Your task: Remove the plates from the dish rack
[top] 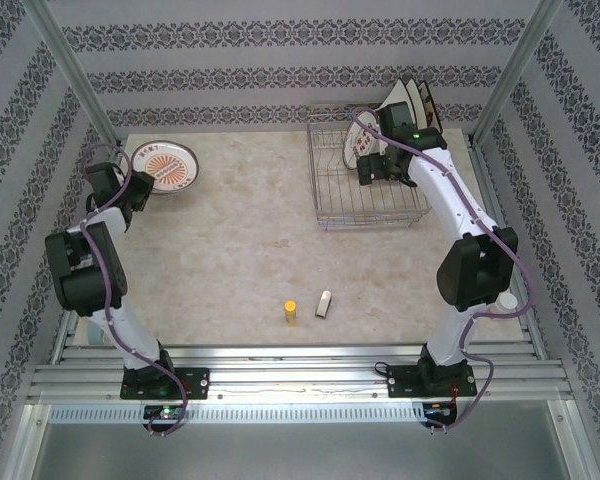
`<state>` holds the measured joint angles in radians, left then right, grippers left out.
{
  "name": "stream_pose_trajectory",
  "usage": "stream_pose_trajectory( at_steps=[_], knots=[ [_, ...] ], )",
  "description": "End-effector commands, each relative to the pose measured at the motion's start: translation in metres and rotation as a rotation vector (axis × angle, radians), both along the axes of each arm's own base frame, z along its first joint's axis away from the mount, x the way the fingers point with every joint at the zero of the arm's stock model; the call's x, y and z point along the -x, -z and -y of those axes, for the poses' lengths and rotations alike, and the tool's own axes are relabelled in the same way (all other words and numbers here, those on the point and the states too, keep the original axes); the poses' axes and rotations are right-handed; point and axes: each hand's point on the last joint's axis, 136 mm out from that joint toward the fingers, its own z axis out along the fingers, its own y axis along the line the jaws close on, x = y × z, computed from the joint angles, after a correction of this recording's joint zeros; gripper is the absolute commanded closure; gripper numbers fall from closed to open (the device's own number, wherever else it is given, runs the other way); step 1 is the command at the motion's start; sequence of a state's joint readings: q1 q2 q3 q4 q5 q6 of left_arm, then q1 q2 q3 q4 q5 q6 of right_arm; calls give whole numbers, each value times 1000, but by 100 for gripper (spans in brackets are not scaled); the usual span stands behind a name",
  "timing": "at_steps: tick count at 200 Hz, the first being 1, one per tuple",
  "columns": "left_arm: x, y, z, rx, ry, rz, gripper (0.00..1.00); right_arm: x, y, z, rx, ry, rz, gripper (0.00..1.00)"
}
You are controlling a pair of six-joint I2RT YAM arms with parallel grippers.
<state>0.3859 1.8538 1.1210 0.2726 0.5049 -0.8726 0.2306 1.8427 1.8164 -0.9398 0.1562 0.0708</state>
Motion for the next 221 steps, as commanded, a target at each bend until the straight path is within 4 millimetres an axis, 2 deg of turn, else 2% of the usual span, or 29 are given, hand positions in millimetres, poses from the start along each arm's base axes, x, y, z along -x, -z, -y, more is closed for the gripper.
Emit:
stream_pose_trajectory(
  at_steps=[1, 35, 107, 187, 221],
  knots=[
    [-18, -20, -16, -42, -22, 62, 100, -1, 10, 2, 4, -15, -18, 2],
    [-32, -16, -24, -63, -28, 48, 100, -3, 15, 2, 6, -16, -26, 2],
    [-47, 17, -34, -55, -42, -14, 100, -9, 22, -4, 27, -34, -47, 2],
    [-50, 41, -39, -78, -35, -114, 100, -15, 18, -10, 70, -61, -55, 2],
    [-45, 52, -38, -107, -13, -164, 91, -17, 17, -12, 71, -65, -60, 2]
  ],
)
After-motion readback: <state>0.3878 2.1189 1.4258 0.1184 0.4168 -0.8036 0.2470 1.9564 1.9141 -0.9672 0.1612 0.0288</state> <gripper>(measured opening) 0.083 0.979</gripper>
